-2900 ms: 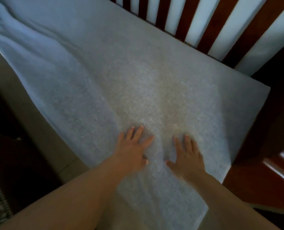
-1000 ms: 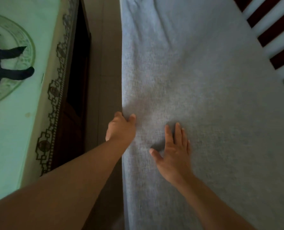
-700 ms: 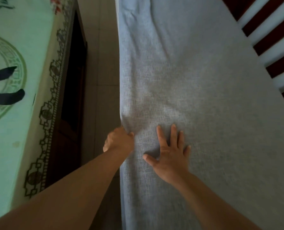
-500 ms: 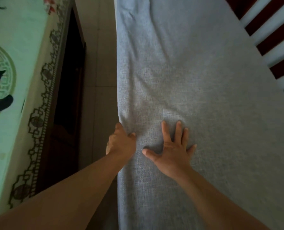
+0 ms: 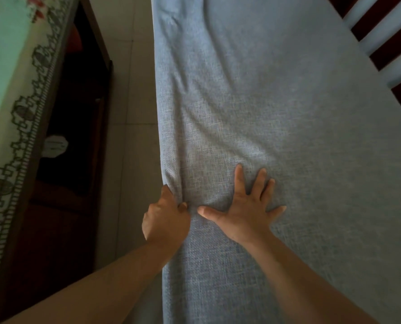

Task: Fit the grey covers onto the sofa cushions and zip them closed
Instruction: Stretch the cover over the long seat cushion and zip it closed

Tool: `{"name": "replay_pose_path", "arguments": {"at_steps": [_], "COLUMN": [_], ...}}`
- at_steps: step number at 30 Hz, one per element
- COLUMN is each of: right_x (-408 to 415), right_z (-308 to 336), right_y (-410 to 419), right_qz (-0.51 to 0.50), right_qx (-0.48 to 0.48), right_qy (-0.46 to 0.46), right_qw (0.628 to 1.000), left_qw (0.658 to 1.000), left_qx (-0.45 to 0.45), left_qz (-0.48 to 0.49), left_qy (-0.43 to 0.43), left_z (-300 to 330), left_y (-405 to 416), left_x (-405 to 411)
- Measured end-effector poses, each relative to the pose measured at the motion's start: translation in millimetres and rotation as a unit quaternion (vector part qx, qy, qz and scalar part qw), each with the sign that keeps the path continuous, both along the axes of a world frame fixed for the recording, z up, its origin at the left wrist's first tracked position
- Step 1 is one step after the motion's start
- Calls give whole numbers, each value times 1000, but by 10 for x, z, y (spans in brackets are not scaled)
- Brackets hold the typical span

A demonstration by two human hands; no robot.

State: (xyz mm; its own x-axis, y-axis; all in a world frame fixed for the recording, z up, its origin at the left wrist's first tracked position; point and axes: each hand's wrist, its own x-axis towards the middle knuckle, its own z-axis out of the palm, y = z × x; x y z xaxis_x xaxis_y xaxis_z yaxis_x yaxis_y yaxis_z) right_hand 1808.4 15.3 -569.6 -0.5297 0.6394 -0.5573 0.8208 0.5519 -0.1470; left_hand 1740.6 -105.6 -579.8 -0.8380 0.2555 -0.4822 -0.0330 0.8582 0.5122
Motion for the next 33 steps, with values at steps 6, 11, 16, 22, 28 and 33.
{"name": "replay_pose_path", "arguments": {"at_steps": [6,11,16,22,28,33], "right_x": [10,-55,-346,-968,-1783,-2280], "right_z": [113,171,162,169,200,238], "right_y": [40,157,300,585,1033,1352], "right_qz": [16,12,4,-23,-45,-61], "right_qx": [-18,-30,-27,-32,-50,-53], "right_qy": [-10,-4,-1,-4,-53,-51], "right_qw": [1000,999,1000,999,996,995], "left_qw": [994,989,983,976,981,995], "left_qx": [-3,55,77,117,110,43], "left_qz": [49,72,88,86,93,43], "left_qy": [-100,-114,-145,-162,-128,-77], "left_z": [154,247,224,214,75,95], "left_y": [43,185,324,686,1116,1371], "left_x": [-324,-712,-1018,-1696,-2445,-2913]}}
